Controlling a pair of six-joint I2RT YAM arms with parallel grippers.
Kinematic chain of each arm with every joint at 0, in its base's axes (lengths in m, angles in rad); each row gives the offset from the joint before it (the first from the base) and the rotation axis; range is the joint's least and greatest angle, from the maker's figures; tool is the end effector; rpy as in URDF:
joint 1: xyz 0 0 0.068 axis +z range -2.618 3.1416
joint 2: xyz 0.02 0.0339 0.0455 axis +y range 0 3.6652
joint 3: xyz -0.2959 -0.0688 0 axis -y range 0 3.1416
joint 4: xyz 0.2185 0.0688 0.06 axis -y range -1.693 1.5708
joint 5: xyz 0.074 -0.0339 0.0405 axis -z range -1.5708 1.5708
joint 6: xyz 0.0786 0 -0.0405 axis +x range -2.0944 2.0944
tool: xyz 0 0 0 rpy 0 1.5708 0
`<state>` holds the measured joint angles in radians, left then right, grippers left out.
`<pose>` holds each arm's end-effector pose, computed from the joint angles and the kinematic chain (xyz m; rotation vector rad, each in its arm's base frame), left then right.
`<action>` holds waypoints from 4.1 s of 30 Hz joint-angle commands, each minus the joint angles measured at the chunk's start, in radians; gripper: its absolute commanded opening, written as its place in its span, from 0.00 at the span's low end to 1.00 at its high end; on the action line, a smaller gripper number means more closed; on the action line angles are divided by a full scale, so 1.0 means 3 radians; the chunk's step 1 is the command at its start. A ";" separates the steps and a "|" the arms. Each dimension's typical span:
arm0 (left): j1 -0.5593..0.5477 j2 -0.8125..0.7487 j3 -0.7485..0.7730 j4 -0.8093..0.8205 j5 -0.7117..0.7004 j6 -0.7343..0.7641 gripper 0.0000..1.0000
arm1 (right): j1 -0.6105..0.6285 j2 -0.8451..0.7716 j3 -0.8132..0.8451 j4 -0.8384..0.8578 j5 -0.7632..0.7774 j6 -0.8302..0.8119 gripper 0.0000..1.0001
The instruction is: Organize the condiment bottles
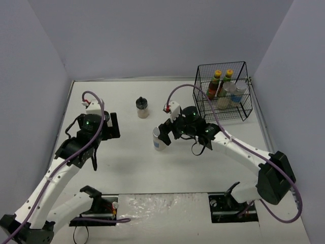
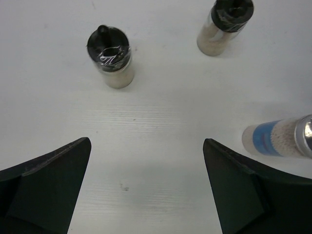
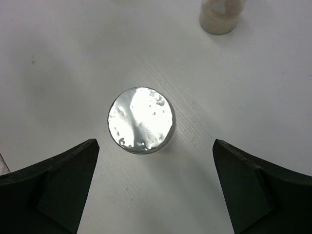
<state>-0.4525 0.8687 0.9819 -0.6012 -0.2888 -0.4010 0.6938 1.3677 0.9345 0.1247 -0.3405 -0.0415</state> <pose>0.1637 -0.0547 0.3537 -0.1256 2.0413 -0.2374 0.2330 0.2280 0.3211 -0.9144 1.7035 0.7616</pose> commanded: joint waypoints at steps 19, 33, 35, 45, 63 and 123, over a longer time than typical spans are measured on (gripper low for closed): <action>0.0066 -0.1327 -0.0645 -0.0200 -0.0501 0.0065 0.97 | 0.0273 0.0645 0.0226 0.0600 0.0348 -0.0139 0.55; 0.0071 -0.1295 -0.0655 -0.0159 -0.0413 0.0094 0.97 | -0.0780 -0.0028 0.1026 0.0196 0.1241 0.0061 0.08; 0.0069 -0.1298 -0.0655 -0.0159 -0.0403 0.0102 0.97 | -0.0986 0.0004 0.1164 0.0176 0.1245 0.0105 0.07; 0.0077 -0.1305 -0.0655 -0.0154 -0.0387 0.0115 0.97 | -0.1823 0.0560 0.1775 0.0245 0.1038 0.0415 0.07; 0.0078 -0.1280 -0.0665 -0.0138 -0.0377 0.0120 0.97 | -0.2072 0.0700 0.1538 0.0495 0.0944 0.0583 0.05; 0.0298 0.0339 -0.0273 0.0627 -0.0505 -0.0359 0.97 | -0.1453 -0.0183 0.1031 -0.0027 0.0208 0.0453 0.98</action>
<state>-0.4171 0.7568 0.7801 -0.5854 -0.4097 -0.4526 0.2288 1.3564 1.3281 0.0649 -0.2238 0.0749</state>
